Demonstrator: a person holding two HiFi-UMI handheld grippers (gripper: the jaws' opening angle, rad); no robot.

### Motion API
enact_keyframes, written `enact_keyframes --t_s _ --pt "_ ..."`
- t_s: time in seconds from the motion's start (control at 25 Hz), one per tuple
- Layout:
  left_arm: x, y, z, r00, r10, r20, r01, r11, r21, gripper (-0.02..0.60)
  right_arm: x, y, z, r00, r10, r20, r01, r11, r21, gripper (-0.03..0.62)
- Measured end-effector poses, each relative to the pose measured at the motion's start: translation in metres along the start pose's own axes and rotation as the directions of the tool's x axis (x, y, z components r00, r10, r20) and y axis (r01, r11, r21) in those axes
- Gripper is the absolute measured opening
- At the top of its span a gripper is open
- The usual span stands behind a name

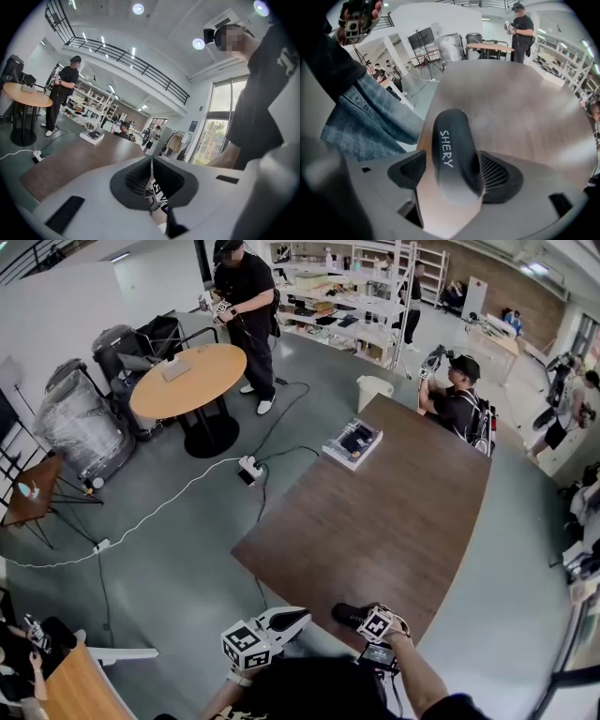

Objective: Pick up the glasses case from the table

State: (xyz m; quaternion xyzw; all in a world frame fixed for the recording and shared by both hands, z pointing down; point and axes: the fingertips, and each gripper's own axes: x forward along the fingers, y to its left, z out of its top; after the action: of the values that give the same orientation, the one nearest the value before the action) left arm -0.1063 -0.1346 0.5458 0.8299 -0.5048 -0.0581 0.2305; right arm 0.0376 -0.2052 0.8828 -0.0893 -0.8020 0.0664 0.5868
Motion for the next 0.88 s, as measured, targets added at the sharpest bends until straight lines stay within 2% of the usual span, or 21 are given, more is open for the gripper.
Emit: enact_keyframes --t_s 0.2,0.32,0.44,0.76,0.84,0.88 --pt "0.0 0.004 -0.001 1.0 0.003 -0.001 -0.003 1.0 -0.003 0.006 0.007 0.0 0.002 1.0 0.007 -0.024 -0.007 1.0 0.004 0.331" --pt "-0.001 0.004 0.0 1.0 0.003 -0.002 -0.003 1.0 -0.005 0.006 0.012 0.005 0.0 0.998 0.039 -0.043 -0.037 0.999 0.03 0.33" --pt "-0.003 0.005 0.0 1.0 0.006 -0.002 -0.006 1.0 -0.009 0.006 0.019 0.01 -0.011 0.994 0.055 -0.096 -0.051 0.998 0.038 0.33" --pt "0.0 0.009 -0.002 1.0 0.0 -0.005 0.0 1.0 -0.014 0.007 0.015 -0.012 -0.025 0.978 -0.048 -0.205 0.046 0.999 -0.012 0.33" --pt "0.001 0.009 -0.003 1.0 -0.006 -0.006 0.006 1.0 -0.013 0.006 0.016 -0.006 -0.024 0.98 -0.024 -0.198 0.024 1.0 -0.001 0.33" --pt "0.001 0.009 -0.003 1.0 -0.009 -0.006 0.009 1.0 -0.012 0.007 0.018 0.002 -0.022 0.983 0.019 -0.183 -0.016 1.0 0.02 0.328"
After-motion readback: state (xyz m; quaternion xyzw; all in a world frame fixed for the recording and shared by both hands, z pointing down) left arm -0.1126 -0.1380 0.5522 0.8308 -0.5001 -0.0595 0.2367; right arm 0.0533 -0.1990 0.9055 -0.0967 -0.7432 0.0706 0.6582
